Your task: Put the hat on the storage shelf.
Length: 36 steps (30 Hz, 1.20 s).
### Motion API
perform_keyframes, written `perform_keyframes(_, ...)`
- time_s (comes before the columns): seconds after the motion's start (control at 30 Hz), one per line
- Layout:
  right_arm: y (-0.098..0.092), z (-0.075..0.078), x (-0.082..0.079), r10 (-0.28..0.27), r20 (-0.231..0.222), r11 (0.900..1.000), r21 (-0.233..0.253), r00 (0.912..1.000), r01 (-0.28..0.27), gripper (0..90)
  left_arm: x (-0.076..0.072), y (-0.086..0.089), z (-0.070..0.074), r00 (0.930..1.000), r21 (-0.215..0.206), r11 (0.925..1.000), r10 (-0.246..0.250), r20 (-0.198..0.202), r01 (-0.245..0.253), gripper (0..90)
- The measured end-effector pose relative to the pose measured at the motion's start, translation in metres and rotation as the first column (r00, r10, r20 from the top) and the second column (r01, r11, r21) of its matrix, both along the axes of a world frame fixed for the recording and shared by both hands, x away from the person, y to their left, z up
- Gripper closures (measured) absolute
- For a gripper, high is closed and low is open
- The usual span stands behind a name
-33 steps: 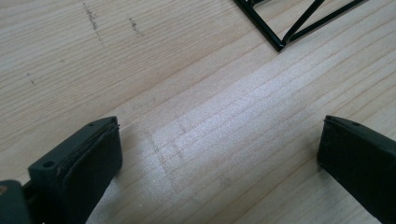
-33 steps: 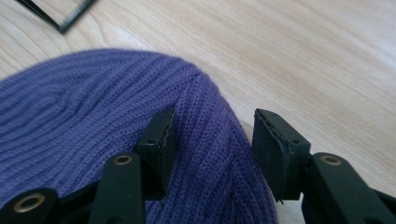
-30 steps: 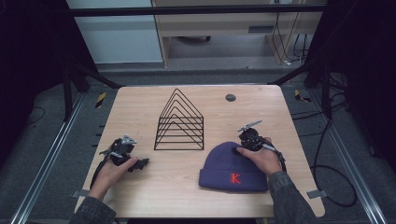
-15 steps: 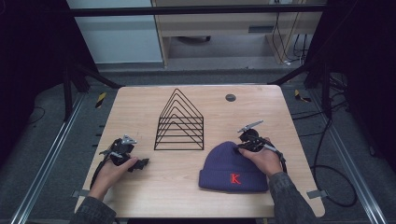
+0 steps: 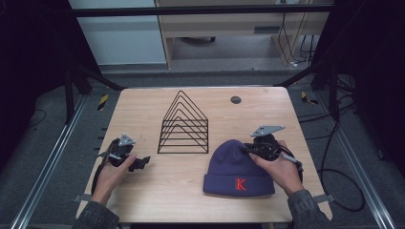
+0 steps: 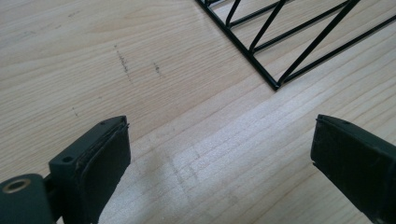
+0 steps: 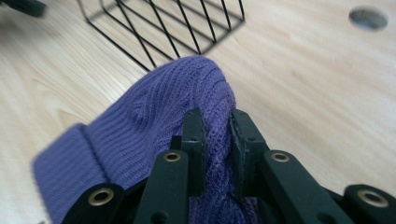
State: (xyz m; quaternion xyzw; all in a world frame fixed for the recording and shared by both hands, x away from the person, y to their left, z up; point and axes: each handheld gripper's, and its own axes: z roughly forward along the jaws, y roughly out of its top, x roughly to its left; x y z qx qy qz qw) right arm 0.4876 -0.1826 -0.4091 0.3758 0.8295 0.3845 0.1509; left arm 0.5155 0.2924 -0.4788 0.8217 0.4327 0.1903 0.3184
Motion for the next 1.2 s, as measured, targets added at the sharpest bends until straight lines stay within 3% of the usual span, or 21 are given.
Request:
perform_keyframes(0.17, 0.005, 0.018, -0.015, 0.025, 0.048, 1.000, 0.015, 0.9985, -0.025, 78.0, -0.004, -0.003, 0.005, 0.9999, -0.008, 0.9999, -0.012, 0.004, 0.012, 4.8)
perform_keyframes(0.33, 0.009, 0.032, -0.020, 0.046, 0.074, 0.999, 0.009, 0.9962, -0.046, 78.0, -0.010, -0.002, 0.015, 0.9994, -0.061, 0.9981, 0.007, 0.034, -0.005, 5.2)
perform_keyframes(0.37, 0.011, 0.041, -0.021, 0.053, 0.090, 0.998, 0.013, 0.9946, -0.055, 78.0, -0.014, -0.002, 0.025, 0.9978, -0.082, 0.9966, 0.003, 0.066, 0.003, 5.5)
perform_keyframes(0.43, 0.012, 0.046, -0.022, 0.056, 0.098, 0.998, 0.011, 0.9936, -0.057, 78.1, -0.015, -0.003, 0.029, 0.9969, -0.085, 0.9963, 0.000, 0.078, 0.007, 5.5)
perform_keyframes(0.47, 0.012, 0.056, -0.022, 0.063, 0.118, 0.998, 0.018, 0.9911, -0.065, 78.2, -0.020, -0.003, 0.042, 0.9926, -0.097, 0.9952, -0.003, 0.122, 0.015, 5.7)
perform_keyframes(0.5, 0.012, 0.056, -0.022, 0.063, 0.118, 0.998, 0.018, 0.9911, -0.065, 78.2, -0.020, -0.003, 0.042, 0.9926, -0.097, 0.9952, -0.003, 0.122, 0.015, 5.7)
perform_keyframes(0.63, 0.012, 0.080, -0.021, 0.070, 0.158, 0.997, 0.028, 0.9849, -0.076, 78.3, -0.028, -0.005, 0.067, 0.9816, -0.114, 0.9928, -0.014, 0.190, 0.037, 5.6)
perform_keyframes(0.83, 0.011, 0.119, -0.004, 0.051, 0.209, 0.999, 0.007, 0.9766, -0.054, 78.3, -0.029, -0.013, 0.105, 0.9717, -0.126, 0.9891, -0.046, 0.232, 0.076, 5.1)
perform_keyframes(0.93, 0.013, 0.136, 0.006, 0.034, 0.229, 0.999, 0.010, 0.9729, -0.038, 78.3, -0.025, -0.016, 0.123, 0.9717, -0.128, 0.9878, -0.058, 0.229, 0.089, 5.1)
perform_keyframes(1.03, 0.019, 0.154, 0.018, 0.011, 0.248, 1.000, 0.021, 0.9687, -0.017, 78.2, -0.020, -0.018, 0.137, 0.9719, -0.161, 0.9802, -0.077, 0.222, 0.115, 5.1)
perform_keyframes(1.2, 0.029, 0.176, 0.035, -0.021, 0.285, 0.999, 0.032, 0.9583, 0.013, 78.2, -0.011, -0.024, 0.156, 0.9691, -0.146, 0.9806, -0.095, 0.228, 0.131, 5.1)
